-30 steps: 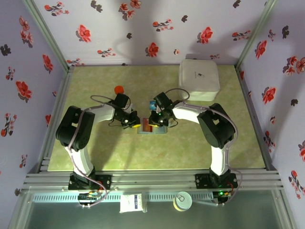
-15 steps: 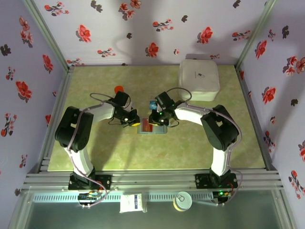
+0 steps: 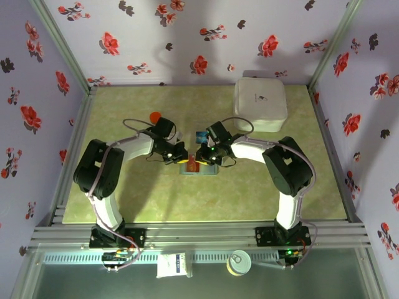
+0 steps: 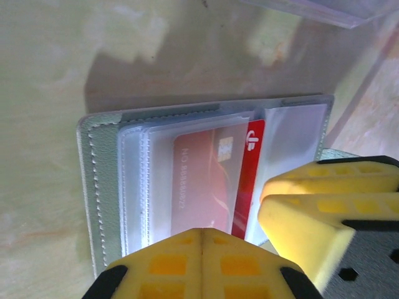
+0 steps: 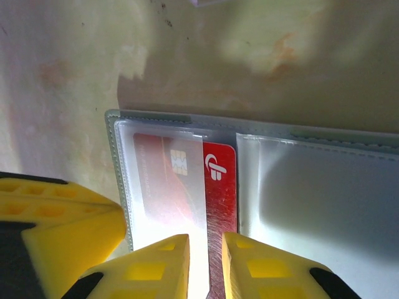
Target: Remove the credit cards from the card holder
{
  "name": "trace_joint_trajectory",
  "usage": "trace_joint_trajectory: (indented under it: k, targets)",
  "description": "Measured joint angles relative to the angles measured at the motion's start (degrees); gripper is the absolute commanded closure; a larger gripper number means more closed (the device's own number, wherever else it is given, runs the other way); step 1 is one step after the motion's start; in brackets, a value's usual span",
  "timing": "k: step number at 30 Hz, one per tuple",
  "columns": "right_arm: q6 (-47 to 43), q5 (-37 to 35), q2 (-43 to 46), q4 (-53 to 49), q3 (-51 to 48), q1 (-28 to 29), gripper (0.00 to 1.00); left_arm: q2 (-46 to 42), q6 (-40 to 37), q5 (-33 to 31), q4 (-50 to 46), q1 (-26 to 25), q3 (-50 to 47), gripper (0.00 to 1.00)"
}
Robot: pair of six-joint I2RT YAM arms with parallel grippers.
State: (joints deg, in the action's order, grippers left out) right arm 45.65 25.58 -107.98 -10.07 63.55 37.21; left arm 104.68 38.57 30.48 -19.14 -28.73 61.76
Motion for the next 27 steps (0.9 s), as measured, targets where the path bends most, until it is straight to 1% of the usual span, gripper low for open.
trace_joint_trajectory:
  k: [27]
  targets:
    - [0.04, 0.81, -1.20, 1.84, -0.70, -0.22, 0.78, 1.33, -0.20, -1.31, -1.09, 0.00, 0.00, 1.00]
